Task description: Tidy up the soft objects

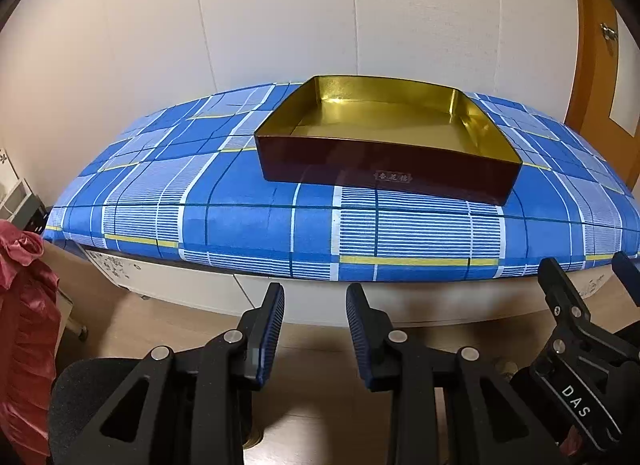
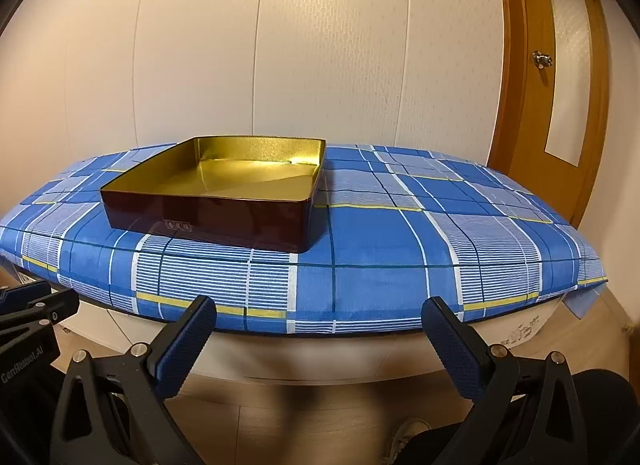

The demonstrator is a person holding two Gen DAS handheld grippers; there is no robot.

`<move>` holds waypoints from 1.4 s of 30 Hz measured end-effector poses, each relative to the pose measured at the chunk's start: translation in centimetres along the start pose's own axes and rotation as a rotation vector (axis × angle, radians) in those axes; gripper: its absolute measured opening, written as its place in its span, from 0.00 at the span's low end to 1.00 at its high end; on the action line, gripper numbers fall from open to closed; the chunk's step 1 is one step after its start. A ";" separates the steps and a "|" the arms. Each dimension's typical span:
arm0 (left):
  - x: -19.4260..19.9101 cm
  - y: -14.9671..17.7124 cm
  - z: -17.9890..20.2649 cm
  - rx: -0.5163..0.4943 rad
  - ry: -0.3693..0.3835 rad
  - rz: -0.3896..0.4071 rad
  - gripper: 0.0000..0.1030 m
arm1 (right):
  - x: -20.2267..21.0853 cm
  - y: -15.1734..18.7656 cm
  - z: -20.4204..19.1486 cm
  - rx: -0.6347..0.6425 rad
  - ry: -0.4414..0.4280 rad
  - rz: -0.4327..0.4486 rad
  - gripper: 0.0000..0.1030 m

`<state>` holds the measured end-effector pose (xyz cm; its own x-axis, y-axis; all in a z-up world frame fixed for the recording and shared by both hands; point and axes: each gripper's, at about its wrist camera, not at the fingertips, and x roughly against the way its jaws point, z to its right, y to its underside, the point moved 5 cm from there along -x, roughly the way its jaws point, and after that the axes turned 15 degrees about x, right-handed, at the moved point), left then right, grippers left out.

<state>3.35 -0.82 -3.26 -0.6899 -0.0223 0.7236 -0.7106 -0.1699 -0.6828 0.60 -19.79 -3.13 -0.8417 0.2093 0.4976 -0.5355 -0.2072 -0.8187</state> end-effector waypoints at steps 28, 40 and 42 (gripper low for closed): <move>-0.3 0.3 0.2 -0.007 0.010 -0.013 0.31 | 0.0 -0.1 -0.3 -0.006 0.004 0.011 1.00; -0.2 0.4 0.5 -0.016 0.018 -0.014 0.31 | -0.2 0.0 -0.2 -0.007 0.003 0.002 1.00; -0.3 0.4 0.5 -0.017 0.019 -0.016 0.31 | -0.2 0.0 -0.2 -0.009 0.002 0.001 1.00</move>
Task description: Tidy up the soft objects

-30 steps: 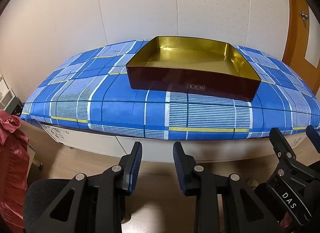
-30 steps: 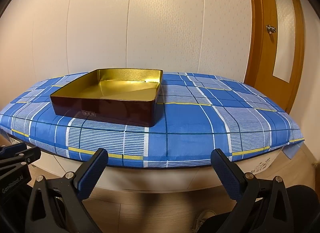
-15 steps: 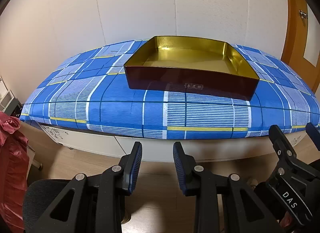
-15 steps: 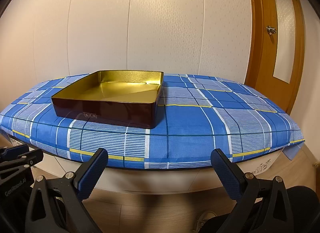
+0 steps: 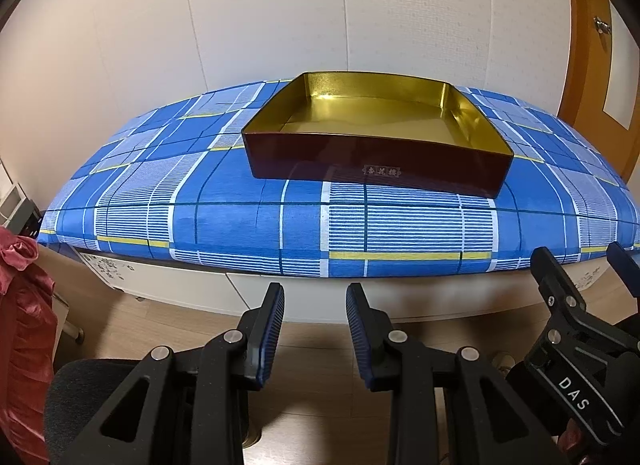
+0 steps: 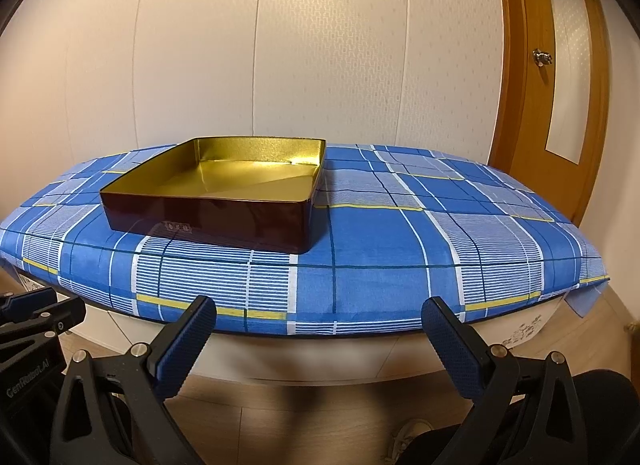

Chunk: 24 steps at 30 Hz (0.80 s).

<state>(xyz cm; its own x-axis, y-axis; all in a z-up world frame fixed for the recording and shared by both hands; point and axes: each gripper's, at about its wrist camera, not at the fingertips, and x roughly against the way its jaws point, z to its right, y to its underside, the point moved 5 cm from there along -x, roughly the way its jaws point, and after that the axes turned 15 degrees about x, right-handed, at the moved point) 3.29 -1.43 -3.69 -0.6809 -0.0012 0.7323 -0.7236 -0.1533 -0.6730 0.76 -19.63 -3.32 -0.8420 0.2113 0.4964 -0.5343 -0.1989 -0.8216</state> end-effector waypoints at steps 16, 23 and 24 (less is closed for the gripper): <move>-0.2 0.1 0.2 -0.010 0.001 -0.006 0.31 | -0.3 0.1 0.1 -0.005 -0.002 -0.010 1.00; -0.3 0.1 0.1 -0.009 -0.001 -0.012 0.31 | -0.4 0.2 0.1 -0.005 -0.007 -0.014 1.00; -0.3 0.2 0.1 -0.010 0.000 -0.013 0.31 | -0.4 0.2 0.1 -0.005 -0.007 -0.014 1.00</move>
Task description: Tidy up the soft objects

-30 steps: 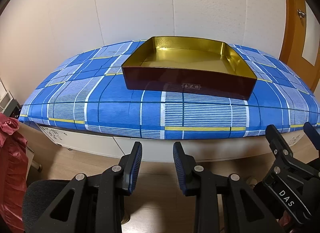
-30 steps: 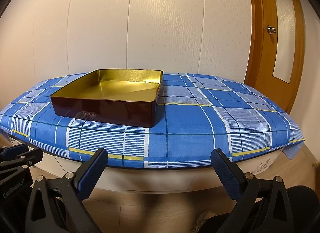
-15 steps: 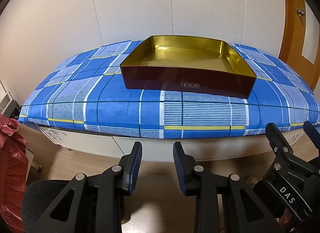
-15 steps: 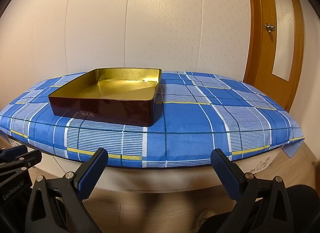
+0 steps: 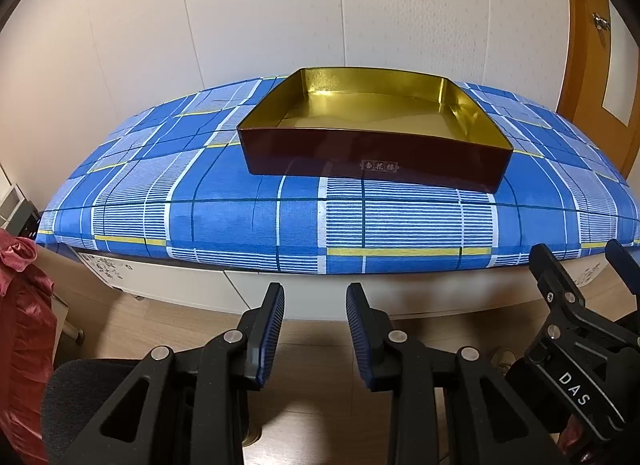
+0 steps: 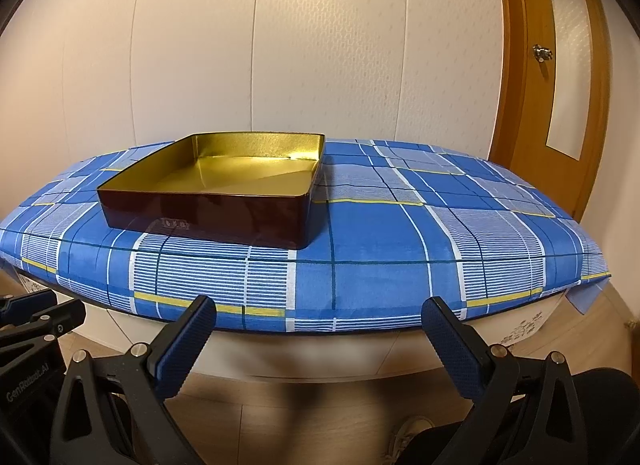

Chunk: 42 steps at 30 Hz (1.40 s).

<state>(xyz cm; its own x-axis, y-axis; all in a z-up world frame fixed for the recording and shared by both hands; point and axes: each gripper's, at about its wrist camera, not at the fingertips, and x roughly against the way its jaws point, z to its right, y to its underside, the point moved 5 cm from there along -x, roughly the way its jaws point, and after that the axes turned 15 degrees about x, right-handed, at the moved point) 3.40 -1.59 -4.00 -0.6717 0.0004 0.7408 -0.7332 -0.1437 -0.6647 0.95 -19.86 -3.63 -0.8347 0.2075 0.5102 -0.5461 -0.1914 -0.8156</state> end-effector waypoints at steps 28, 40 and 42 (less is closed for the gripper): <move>-5.3 3.1 -3.9 0.261 0.258 -0.429 0.35 | -7.2 9.1 -10.1 0.673 -0.250 -0.303 1.00; -7.5 5.9 -4.5 0.258 0.271 -0.538 0.38 | -17.1 13.9 -8.8 1.082 -0.092 -0.427 1.00; -7.9 6.4 -4.4 0.270 0.280 -0.554 0.39 | -18.4 14.3 -8.5 1.091 -0.100 -0.444 1.00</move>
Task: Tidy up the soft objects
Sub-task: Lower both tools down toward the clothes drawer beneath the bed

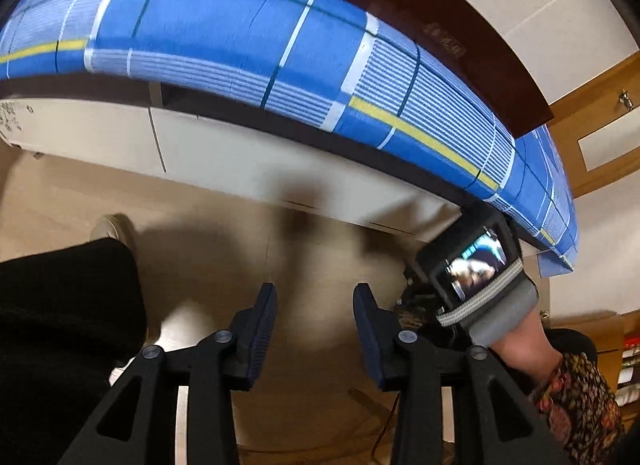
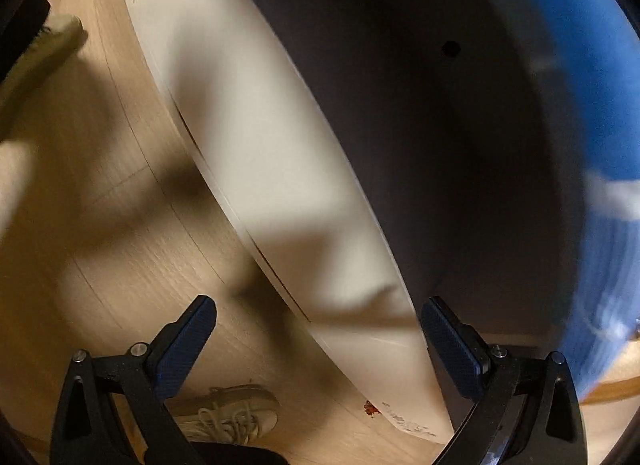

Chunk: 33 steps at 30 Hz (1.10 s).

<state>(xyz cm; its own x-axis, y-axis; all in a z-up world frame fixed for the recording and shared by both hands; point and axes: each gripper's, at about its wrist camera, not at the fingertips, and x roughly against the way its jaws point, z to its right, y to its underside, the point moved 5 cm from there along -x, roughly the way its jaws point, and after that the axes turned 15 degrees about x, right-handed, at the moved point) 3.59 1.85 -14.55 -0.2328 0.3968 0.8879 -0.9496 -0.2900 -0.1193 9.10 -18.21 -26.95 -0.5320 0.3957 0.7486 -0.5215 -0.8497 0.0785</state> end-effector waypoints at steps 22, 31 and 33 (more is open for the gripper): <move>-0.7 -0.8 -0.3 -0.019 -0.123 0.005 0.53 | -4.3 -1.2 -1.3 0.196 0.058 -0.065 1.00; -1.3 -1.8 0.7 -0.107 -0.096 0.001 0.57 | -2.7 -0.4 -2.3 0.205 0.060 -0.054 1.00; -1.4 -2.2 1.1 -0.157 -0.125 0.011 0.61 | -2.0 -0.1 -2.4 0.196 0.060 -0.044 1.00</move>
<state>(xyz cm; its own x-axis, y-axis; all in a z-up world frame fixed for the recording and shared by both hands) 6.21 0.93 -15.00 -0.2251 0.2801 0.9332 -0.9704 -0.1506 -0.1889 8.65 -18.11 -30.05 -0.5536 0.4494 0.7011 -0.4084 -0.8802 0.2417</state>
